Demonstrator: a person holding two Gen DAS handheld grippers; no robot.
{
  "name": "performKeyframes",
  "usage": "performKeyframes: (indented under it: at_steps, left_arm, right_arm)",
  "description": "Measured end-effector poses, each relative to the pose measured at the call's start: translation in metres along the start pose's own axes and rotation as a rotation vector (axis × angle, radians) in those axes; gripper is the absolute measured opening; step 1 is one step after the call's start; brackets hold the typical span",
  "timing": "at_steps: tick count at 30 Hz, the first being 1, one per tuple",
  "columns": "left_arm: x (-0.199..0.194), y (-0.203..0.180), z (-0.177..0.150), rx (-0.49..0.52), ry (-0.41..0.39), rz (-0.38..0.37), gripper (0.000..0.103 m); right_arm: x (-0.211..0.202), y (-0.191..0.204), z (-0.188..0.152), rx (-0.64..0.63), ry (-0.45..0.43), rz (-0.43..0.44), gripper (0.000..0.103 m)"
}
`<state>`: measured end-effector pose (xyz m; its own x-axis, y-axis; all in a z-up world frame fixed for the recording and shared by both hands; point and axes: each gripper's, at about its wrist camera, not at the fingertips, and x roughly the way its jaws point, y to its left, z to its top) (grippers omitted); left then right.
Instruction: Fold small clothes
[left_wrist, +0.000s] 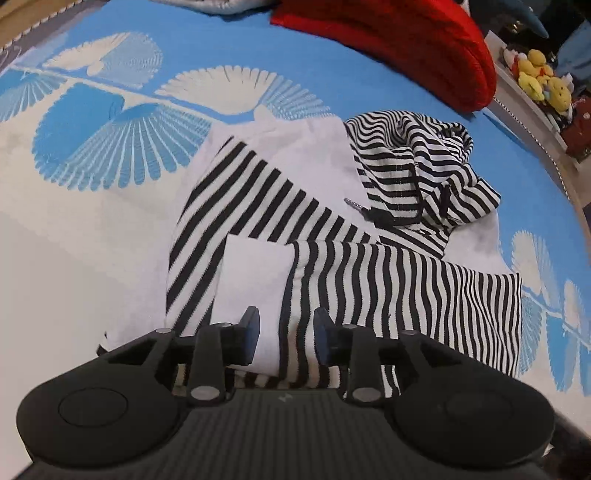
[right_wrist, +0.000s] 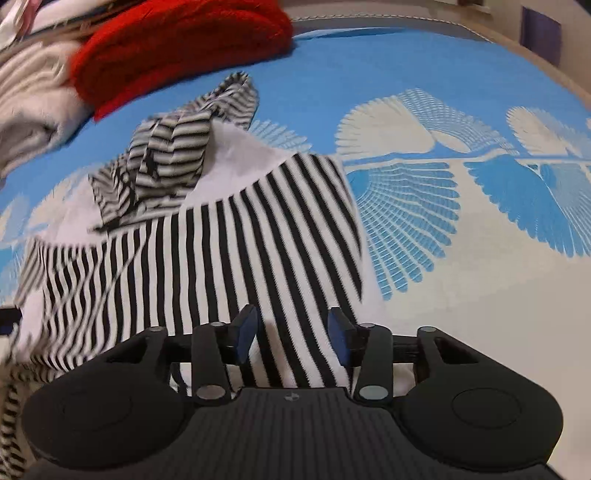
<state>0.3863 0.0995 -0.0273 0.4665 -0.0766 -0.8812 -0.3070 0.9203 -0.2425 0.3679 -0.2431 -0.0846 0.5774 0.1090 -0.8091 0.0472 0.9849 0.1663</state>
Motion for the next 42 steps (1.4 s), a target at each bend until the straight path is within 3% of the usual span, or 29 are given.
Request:
performKeyframes:
  at_steps: [3,9,12,15,19,23,27,32,42]
  left_arm:
    - [-0.001,0.002,0.003,-0.02,-0.002,0.0,0.035]
    - [-0.004,0.004,0.004,-0.015,0.002,-0.023,0.035]
    - [-0.006,0.006,0.005,-0.012,0.002,-0.031,0.035]
    - [-0.005,0.008,0.005,-0.011,0.004,-0.028,0.035]
    - [-0.001,0.011,0.004,-0.009,0.013,-0.02,0.036]
    - [0.011,0.013,-0.001,0.007,0.037,0.013,0.035]
    - [0.022,0.005,-0.01,0.069,0.069,0.041,0.04]
    - [0.014,-0.005,-0.015,0.113,0.03,0.072,0.041]
    - [-0.021,-0.027,-0.01,0.234,-0.14,0.101,0.041]
  right_arm:
    - [0.011,0.0,-0.005,0.004,0.046,-0.04,0.045]
    - [-0.006,0.022,0.0,-0.056,-0.055,-0.011,0.045]
    - [0.006,0.026,-0.004,-0.067,-0.007,-0.007,0.048]
    - [0.013,0.027,-0.009,-0.074,0.022,-0.051,0.059]
    - [0.004,0.031,-0.004,-0.084,-0.012,-0.051,0.059]
    - [0.014,0.027,-0.01,-0.085,0.04,-0.053,0.062]
    - [0.004,0.03,-0.007,-0.115,0.023,-0.069,0.064]
    - [-0.013,0.024,0.0,-0.088,-0.023,-0.067,0.064]
    - [-0.03,-0.002,0.016,-0.04,-0.063,-0.118,0.064]
